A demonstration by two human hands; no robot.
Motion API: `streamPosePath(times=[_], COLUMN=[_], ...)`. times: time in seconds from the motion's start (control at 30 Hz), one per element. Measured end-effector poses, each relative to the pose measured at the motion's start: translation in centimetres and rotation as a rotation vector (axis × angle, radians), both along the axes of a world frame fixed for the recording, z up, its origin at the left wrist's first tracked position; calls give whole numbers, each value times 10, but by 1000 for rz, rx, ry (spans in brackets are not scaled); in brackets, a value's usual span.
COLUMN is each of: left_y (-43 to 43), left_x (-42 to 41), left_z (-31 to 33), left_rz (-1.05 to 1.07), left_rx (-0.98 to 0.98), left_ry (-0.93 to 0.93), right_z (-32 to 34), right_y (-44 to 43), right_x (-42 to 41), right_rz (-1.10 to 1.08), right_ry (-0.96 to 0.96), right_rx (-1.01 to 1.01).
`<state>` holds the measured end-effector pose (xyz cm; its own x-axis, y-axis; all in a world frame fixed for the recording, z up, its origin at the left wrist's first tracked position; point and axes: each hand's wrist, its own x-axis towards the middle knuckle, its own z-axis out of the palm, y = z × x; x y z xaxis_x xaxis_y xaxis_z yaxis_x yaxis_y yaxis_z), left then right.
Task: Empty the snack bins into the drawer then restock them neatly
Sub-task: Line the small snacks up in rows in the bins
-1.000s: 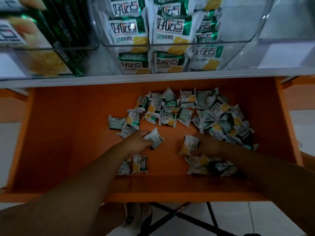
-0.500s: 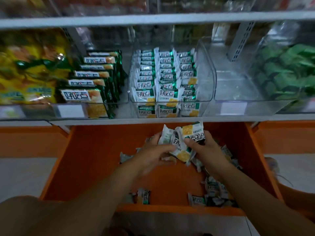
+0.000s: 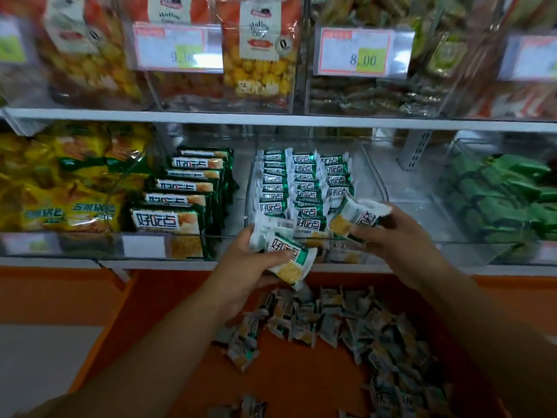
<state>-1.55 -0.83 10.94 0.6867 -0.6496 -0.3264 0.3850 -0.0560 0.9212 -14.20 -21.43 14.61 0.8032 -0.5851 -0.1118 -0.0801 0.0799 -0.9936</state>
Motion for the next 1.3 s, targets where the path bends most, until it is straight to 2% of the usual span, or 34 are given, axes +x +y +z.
streamPosePath(times=[0.07,0.17,0.27,0.37,0.43,0.53,0.67,0.73,0.8,0.87,0.97,1.0,1.13,1.3], left_y=[1,3,4,3,3,2,3,3,2,-1,-8,-10,-16,-12], left_x=[15,33,44,49,51,52,52,49,43,37,24,18,-1,1], left_z=[7,15,18,15,12,6,3,4,11,15,21,24,31,31], left_rz=[7,51,45,49,46,38,21,22,30,41,19,11,54,69], left_rx=[-28,-112,-119,-129,-129,-111,-98,-101,-120,-145,-160,-147,-93,-115], left_ry=[-74,-99,-103,-78,-73,-55,-39,-38,-38,-33,-20,-9,-2,12], right_z=[16,31,30,20,12,-1,-5,-3,-2,2,2,-2,-14,6], right_y=[-22,-56,-87,-103,-103,-99,-98,-92,-73,-37,27,40,53,21], right_x=[18,52,87,109,118,122,126,121,105,78,40,33,23,18], right_rz=[25,58,200,355,416,420,427,364,168,45,236,275,191,181], right_ry=[110,339,478,619,635,625,725,683,423,195,190,172,132,110], right_rx=[-300,-930,-1315,-1443,-1478,-1528,-1663,-1642,-1471,-1150,-529,-450,-472,-300])
